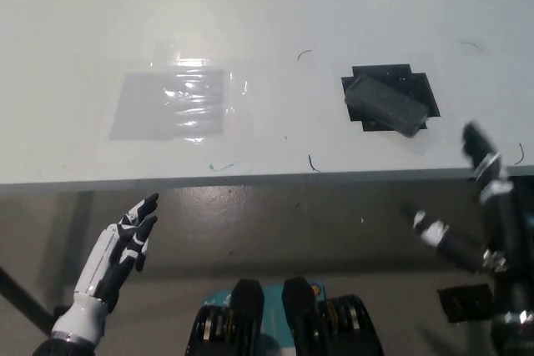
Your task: A whiteboard eraser is kept on the black marked spot on the table infront of the robot and the robot uses its right hand to swipe it back and forth on the table twice to clean it
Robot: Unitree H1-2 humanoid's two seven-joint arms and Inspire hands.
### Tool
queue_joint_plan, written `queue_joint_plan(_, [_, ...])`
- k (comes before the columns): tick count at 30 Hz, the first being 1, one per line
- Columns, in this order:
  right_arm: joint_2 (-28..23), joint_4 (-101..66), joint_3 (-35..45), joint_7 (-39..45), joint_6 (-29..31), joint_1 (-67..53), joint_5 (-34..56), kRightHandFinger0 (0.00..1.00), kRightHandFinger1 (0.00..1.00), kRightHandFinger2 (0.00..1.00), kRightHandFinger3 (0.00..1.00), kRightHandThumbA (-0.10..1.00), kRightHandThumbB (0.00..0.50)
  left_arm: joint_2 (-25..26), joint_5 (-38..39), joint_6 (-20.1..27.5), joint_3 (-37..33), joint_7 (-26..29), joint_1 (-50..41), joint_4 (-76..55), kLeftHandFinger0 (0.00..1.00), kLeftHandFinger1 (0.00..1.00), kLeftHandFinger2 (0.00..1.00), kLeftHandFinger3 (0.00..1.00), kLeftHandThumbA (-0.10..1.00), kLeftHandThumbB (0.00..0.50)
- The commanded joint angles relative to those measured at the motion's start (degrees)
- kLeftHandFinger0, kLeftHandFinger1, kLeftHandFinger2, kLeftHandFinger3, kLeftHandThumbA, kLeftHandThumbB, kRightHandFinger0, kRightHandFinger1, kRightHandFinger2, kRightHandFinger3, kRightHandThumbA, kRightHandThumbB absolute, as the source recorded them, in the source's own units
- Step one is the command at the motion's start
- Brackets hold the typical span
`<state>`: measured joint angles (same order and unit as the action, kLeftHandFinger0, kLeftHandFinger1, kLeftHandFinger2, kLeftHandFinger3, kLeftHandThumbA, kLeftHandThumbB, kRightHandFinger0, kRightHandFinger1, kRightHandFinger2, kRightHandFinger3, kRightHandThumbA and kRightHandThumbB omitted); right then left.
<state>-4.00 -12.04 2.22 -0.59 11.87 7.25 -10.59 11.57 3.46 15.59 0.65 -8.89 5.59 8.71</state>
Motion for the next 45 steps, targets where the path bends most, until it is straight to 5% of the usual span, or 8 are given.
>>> queue_joint_plan(1, [-7.4, -8.6, 3.0, 2.3, -16.8, 14.1, -14.5, 1.0, 1.0, 1.0, 1.0, 0.71, 0.221, 1.4, 1.0, 2.2, -0.3, -1.9, -0.2, -3.2, 1.0, 1.0, 1.0, 1.0, 0.87, 0.465])
queue_joint_plan(4, [-13.9, -2.6, 0.9, 7.4, -26.9, 27.1, -18.6, 1.0, 1.0, 1.0, 1.0, 0.7, 0.292, 1.6, 0.6, 2.5, -0.7, -2.4, -1.0, -3.8, 1.0, 1.0, 1.0, 1.0, 0.87, 0.474])
queue_joint_plan(12, [-20.3, 23.5, -9.8, 14.8, -34.9, 49.6, -22.9, 1.0, 1.0, 1.0, 1.0, 0.86, 0.343, 1.9, -0.5, 4.6, -1.7, -2.7, -1.7, -3.6, 1.0, 1.0, 1.0, 1.0, 0.86, 0.495])
queue_joint_plan(19, [-18.5, 41.1, -17.5, 18.7, -38.4, 59.4, -23.7, 1.0, 1.0, 1.0, 1.0, 0.96, 0.404, 2.2, -0.4, 5.7, -2.3, -3.4, -2.3, -4.2, 1.0, 1.0, 1.0, 1.0, 0.86, 0.49])
queue_joint_plan(23, [-16.7, 46.9, -19.6, 18.2, -38.0, 61.1, -22.0, 1.0, 1.0, 1.0, 1.0, 0.9, 0.386, 2.1, -1.0, 6.5, -2.6, -3.4, -2.6, -4.2, 1.0, 1.0, 1.0, 1.0, 0.87, 0.486])
queue_joint_plan(32, [-12.3, 60.8, -29.3, 22.8, -37.6, 63.2, -21.7, 1.0, 1.0, 1.0, 1.0, 1.0, 0.439, 2.2, -2.9, 8.0, -2.8, -2.6, -3.8, -4.1, 1.0, 1.0, 1.0, 1.0, 0.88, 0.468])
queue_joint_plan(41, [-10.7, 64.1, -34.0, 29.8, -38.8, 62.1, -21.4, 1.0, 1.0, 1.0, 1.0, 1.0, 0.382, 2.2, -3.8, 8.2, -3.1, -2.3, -5.7, -3.9, 1.0, 1.0, 1.0, 1.0, 0.89, 0.471])
queue_joint_plan(45, [-10.4, 62.7, -34.5, 29.7, -38.8, 60.4, -22.7, 1.0, 1.0, 1.0, 1.0, 1.0, 0.416, 2.2, -3.8, 8.8, -3.4, -2.5, -6.3, -3.3, 1.0, 1.0, 1.0, 1.0, 0.88, 0.464])
